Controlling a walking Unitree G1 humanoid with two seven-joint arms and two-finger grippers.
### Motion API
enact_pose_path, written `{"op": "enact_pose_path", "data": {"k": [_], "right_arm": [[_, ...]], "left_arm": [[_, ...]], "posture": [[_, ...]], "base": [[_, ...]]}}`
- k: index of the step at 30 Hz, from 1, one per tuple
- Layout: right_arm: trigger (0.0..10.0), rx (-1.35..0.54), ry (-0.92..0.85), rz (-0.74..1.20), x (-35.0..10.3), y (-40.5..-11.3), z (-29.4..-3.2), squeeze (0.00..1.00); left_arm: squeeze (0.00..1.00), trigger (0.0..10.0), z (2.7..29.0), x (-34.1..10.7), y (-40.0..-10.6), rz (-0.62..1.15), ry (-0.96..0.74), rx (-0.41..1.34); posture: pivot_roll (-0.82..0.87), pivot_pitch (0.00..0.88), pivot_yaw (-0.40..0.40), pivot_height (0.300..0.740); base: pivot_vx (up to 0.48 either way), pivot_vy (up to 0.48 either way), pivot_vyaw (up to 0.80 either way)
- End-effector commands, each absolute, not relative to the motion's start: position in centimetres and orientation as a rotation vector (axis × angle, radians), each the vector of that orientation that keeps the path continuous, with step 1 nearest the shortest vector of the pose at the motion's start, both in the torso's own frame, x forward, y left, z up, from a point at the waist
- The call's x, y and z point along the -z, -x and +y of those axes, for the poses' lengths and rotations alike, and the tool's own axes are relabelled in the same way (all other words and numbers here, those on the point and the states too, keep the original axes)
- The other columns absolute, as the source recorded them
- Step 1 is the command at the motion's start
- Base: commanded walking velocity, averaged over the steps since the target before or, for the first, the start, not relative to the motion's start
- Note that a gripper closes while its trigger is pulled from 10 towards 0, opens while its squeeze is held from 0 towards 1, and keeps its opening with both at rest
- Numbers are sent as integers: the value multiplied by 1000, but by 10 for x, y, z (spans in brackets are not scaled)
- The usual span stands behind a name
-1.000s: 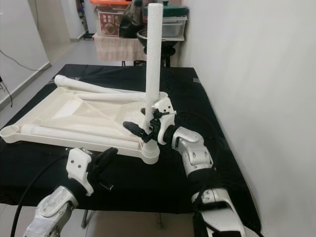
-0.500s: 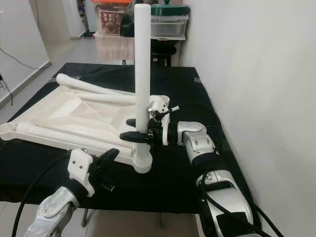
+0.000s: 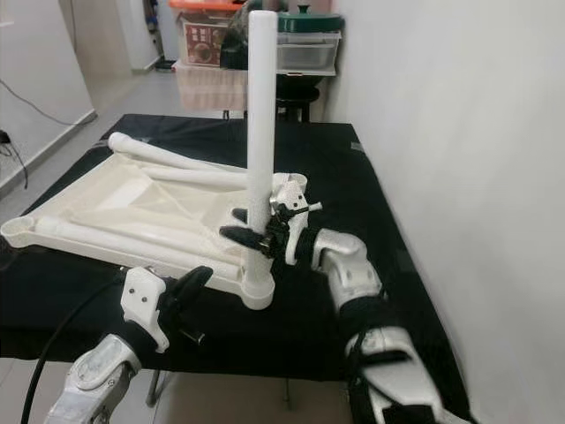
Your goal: Building children table
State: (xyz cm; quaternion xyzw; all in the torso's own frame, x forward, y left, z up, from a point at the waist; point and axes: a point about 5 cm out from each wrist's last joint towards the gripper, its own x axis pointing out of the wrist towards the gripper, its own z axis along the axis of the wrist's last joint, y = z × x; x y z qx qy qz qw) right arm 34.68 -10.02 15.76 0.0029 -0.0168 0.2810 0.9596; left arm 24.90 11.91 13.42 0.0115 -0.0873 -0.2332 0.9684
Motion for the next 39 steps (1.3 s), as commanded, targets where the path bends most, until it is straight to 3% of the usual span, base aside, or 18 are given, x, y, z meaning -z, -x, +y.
{"op": "enact_pose_path", "data": {"k": [1, 4, 5, 12, 13, 14, 15, 19, 20, 29, 30, 39], "right_arm": [[0, -443, 138, 37, -139, -332, -96, 0], [0, -463, 212, 19, -139, -323, -87, 0], [0, -390, 3, 126, -129, -338, -107, 0], [0, -402, -67, 127, -132, -344, -106, 0], [9137, -404, -67, 139, -132, -344, -106, 0], [9137, -404, -67, 139, -132, -344, -106, 0], [10000, -379, -73, 154, -134, -341, -104, 0], [10000, -407, -88, 148, -139, -340, -100, 0], [10000, -450, -90, 134, -143, -340, -99, 1000], [10000, -830, 4, 21, -185, -361, -110, 1000], [10000, -915, 47, 1, -193, -362, -113, 0], [10000, -1176, 108, 27, -212, -366, -123, 0]], "left_arm": [[0, 10000, 123, -135, -249, -177, -29, 466], [0, 10000, 124, -135, -249, -177, -30, 464], [0, 10000, 124, -134, -250, -173, -33, 467], [0, 10000, 124, -135, -251, -180, -44, 456], [0, 10000, 124, -135, -251, -181, -44, 453], [0, 10000, 124, -135, -251, -181, -44, 453], [0, 10000, 124, -135, -251, -181, -44, 453], [0, 10000, 123, -135, -251, -180, -42, 456], [0, 10000, 123, -135, -252, -180, -40, 458], [0, 10000, 121, -136, -253, -181, -32, 462], [0, 10000, 121, -136, -253, -182, -31, 461], [0, 10000, 120, -136, -253, -184, -29, 459]], "posture": [[-20, 0, -29, 740], [-20, 0, -29, 740], [-17, 0, -30, 740], [-20, 0, -31, 740], [-21, 0, -31, 740], [-21, 0, -31, 740], [-23, 0, -29, 740], [-23, 0, -27, 740], [-23, 0, -26, 740], [-21, 0, -32, 740], [-19, 0, -35, 740], [-6, 0, -43, 740]], "base": [[0, 0, 0], [0, 0, 0], [0, 0, 0], [0, 0, 0], [0, 0, 0], [0, 0, 0], [0, 0, 0], [0, 0, 0], [0, 0, 0], [0, 0, 0], [0, 0, 0], [0, 0, 0]]}}
